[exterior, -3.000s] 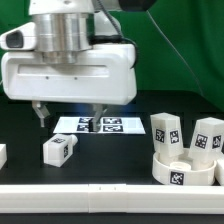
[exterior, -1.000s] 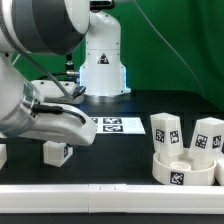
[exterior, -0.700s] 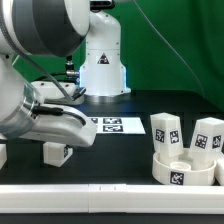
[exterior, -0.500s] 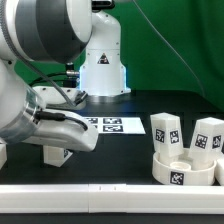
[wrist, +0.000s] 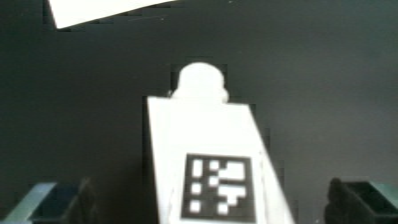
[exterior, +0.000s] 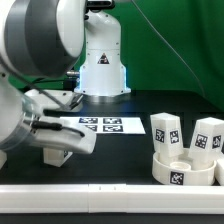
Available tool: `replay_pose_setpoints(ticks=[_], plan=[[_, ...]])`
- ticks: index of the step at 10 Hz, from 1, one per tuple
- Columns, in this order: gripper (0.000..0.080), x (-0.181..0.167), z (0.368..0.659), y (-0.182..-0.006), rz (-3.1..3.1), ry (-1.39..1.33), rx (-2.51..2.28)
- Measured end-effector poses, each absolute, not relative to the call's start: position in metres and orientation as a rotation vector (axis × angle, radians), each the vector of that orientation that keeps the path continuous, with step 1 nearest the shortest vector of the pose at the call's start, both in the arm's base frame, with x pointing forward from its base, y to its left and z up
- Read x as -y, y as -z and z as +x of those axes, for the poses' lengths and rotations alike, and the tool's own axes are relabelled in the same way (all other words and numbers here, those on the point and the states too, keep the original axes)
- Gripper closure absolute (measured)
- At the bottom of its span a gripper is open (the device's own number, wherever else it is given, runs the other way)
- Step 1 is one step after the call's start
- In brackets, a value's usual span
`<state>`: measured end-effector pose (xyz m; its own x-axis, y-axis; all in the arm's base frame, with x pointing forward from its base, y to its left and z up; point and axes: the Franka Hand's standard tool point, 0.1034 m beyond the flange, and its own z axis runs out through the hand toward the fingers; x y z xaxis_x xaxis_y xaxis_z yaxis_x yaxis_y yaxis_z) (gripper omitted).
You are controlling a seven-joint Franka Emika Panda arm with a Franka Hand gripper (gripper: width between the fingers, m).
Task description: Assemble stool
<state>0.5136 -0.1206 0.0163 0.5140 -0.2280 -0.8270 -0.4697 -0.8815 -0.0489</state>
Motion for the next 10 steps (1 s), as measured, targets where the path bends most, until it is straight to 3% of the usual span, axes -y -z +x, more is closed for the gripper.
replay_pose_setpoints(ticks=[7,8,9,10], plan=[[0.0176,0.1235,0.5241,-0.009,-2.541,-1.237,-0.597],[0.035,0.1226,0.5238,-0.009,-2.541,-1.239,-0.596],[0.0475,0.1221,0.5238,-0.009,-2.541,-1.239,-0.596],[0.0475,0.1219,0.5238,-0.009,-2.541,-1.239,-0.596]])
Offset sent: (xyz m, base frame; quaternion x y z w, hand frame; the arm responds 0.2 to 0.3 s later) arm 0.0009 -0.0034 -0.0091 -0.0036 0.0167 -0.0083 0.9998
